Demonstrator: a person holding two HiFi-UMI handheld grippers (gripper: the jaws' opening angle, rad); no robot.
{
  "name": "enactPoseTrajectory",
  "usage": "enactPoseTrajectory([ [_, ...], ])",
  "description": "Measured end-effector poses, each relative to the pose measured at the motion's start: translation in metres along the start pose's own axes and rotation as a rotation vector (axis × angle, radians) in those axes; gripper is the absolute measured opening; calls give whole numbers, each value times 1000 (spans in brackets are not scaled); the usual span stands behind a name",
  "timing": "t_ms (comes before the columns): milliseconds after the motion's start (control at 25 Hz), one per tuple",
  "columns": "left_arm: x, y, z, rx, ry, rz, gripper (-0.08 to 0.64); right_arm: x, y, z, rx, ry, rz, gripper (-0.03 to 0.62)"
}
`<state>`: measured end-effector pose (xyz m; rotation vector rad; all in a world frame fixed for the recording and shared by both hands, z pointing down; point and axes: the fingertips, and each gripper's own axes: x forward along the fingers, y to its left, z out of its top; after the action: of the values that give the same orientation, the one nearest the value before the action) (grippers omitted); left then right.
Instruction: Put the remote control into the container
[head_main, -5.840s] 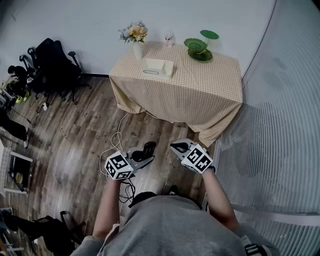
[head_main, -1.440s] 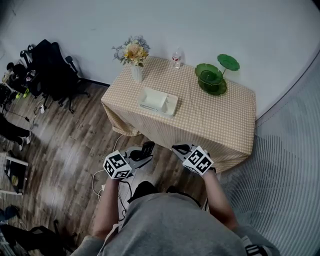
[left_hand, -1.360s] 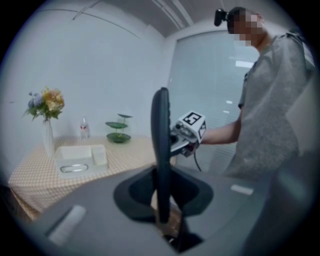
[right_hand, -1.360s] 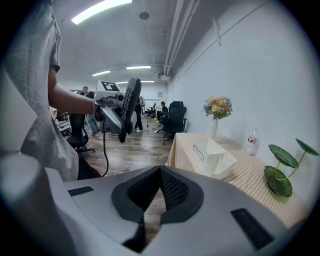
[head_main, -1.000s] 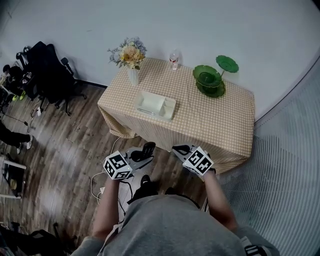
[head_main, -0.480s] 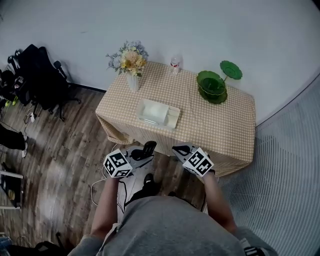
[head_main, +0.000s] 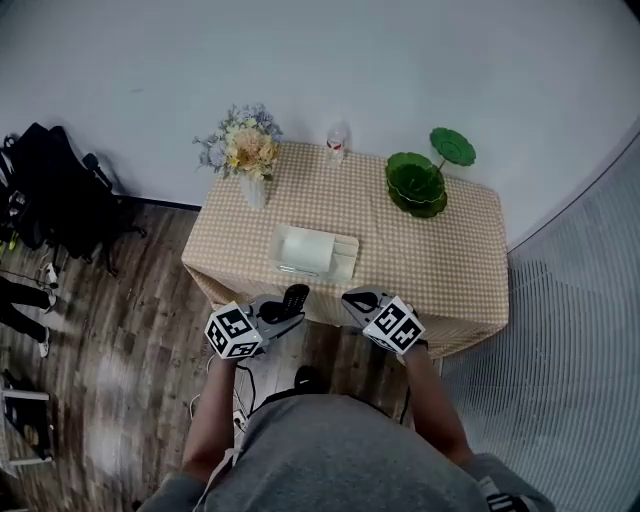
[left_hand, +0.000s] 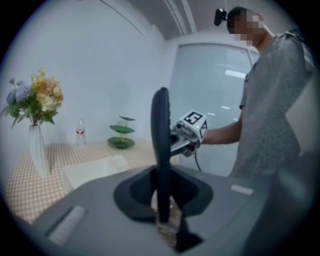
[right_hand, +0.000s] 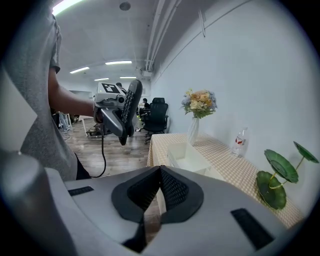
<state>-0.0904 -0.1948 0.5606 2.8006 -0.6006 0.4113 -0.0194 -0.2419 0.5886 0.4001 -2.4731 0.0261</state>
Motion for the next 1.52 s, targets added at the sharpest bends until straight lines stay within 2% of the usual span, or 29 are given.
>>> enactPoseTrajectory([
  [280,5,38,4,37,0,-53,55,18,-27,4,23,11,-58,18],
  [560,9,60,9,69,34,-126,55,27,-48,12,66,1,-117,18],
  [800,19,68,17,94,48,-157,55,29,-58,6,89,-1,-130,18],
  [1240,39,84,29,70,26,-108,55,23,-83,-1,56,16,-90,18],
  [1520,52,85,34,76,43,-113,55,9,-101,4,37,0,-87,18],
])
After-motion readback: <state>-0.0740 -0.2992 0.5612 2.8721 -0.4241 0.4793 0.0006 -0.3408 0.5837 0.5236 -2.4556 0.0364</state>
